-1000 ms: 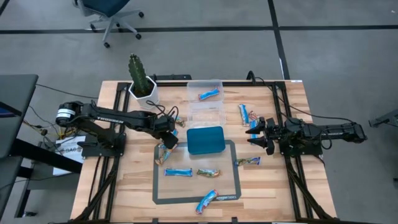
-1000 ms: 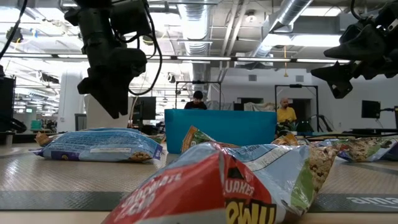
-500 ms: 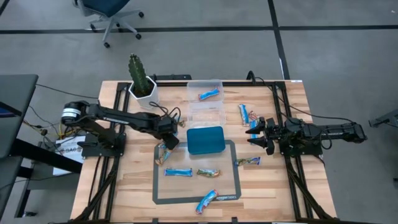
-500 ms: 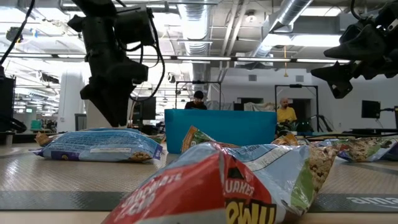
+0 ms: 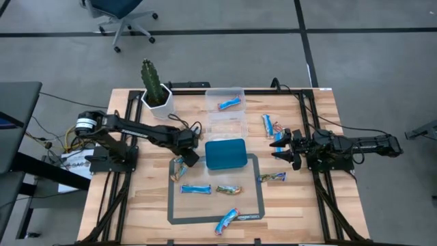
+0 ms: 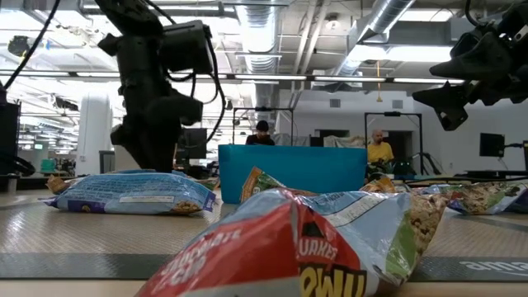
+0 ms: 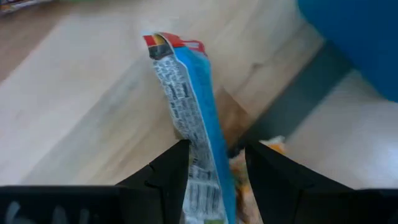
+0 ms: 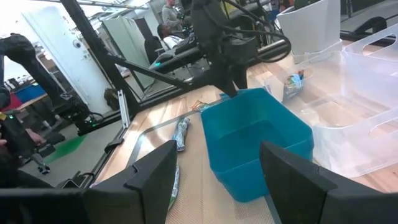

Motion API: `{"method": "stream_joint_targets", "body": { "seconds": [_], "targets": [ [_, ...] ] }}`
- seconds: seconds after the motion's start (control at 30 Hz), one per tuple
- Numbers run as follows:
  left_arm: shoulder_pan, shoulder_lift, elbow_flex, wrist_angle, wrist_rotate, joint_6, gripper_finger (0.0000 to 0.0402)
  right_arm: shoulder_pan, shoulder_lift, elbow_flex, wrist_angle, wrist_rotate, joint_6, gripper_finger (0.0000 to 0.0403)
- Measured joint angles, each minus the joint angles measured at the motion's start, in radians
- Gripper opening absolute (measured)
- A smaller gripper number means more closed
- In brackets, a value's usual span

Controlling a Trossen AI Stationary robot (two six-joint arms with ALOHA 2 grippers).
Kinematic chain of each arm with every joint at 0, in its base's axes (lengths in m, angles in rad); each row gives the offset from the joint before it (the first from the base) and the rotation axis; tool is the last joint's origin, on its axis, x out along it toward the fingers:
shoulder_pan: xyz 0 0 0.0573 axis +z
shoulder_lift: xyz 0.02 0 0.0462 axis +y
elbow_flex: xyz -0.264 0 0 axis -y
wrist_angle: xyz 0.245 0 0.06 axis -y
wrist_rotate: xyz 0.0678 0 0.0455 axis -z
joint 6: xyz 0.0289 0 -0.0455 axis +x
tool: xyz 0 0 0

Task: Pick and place Granola Bars by type
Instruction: Put the red granola bar into the top transparent bin

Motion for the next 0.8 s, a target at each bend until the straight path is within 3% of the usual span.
{"method": "stream_joint_targets", "body": {
  "seconds": [0.33, 0.8],
  "targets": [
    [0.002, 0.018, 0.0, 0.004, -0.03, 0.039, 0.0143, 0.0, 0.0, 0.0, 0.0, -0.001, 0.0, 0.0221],
    [0.002, 0.018, 0.0, 0.014, -0.023, 0.038, 0.0018, 0.0, 0.0, 0.0, 0.0, -0.001, 0.0, 0.0221]
  ]
}}
